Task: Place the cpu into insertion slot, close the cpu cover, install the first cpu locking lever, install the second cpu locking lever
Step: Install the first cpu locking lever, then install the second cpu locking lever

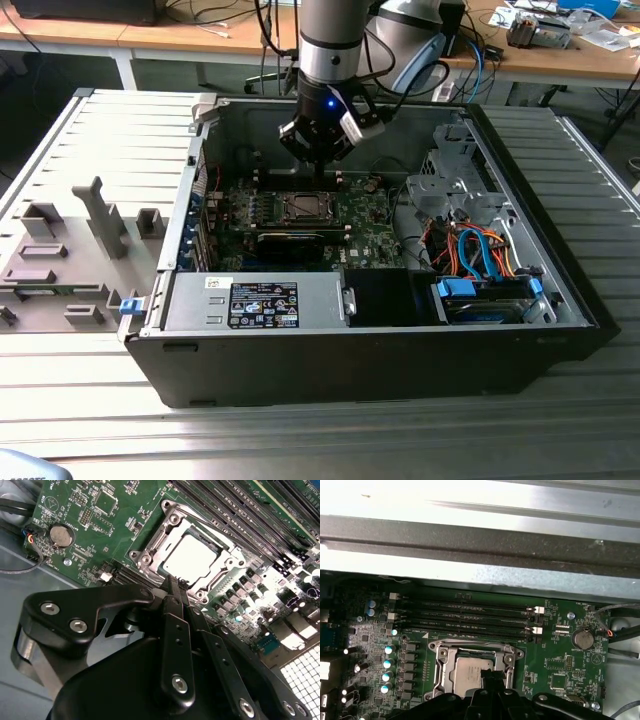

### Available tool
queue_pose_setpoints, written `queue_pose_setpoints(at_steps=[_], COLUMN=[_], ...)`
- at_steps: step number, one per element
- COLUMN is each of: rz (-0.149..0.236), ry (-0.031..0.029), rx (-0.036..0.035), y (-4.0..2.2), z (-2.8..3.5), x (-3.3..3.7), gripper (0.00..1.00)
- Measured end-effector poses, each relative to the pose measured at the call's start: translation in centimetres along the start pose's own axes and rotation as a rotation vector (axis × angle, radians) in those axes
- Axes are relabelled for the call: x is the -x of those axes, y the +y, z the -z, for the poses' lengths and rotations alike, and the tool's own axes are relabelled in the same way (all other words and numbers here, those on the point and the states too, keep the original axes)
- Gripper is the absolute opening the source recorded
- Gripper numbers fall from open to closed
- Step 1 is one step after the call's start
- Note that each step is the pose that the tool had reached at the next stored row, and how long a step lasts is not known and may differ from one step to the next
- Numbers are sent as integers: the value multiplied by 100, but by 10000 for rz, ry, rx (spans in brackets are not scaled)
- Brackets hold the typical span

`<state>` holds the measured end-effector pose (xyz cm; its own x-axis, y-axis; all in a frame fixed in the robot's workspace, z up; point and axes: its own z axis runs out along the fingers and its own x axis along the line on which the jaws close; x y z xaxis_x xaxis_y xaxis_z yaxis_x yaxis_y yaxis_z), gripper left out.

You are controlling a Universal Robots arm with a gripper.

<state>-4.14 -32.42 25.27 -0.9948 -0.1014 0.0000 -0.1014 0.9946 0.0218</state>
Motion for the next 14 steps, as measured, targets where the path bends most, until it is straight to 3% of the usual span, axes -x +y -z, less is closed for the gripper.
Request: queue_pose_setpoints(at_steps=[14], rz=[0], ry=[2], rx=[-3], y=[-52], z=[8], x=[-6], gripper=[11])
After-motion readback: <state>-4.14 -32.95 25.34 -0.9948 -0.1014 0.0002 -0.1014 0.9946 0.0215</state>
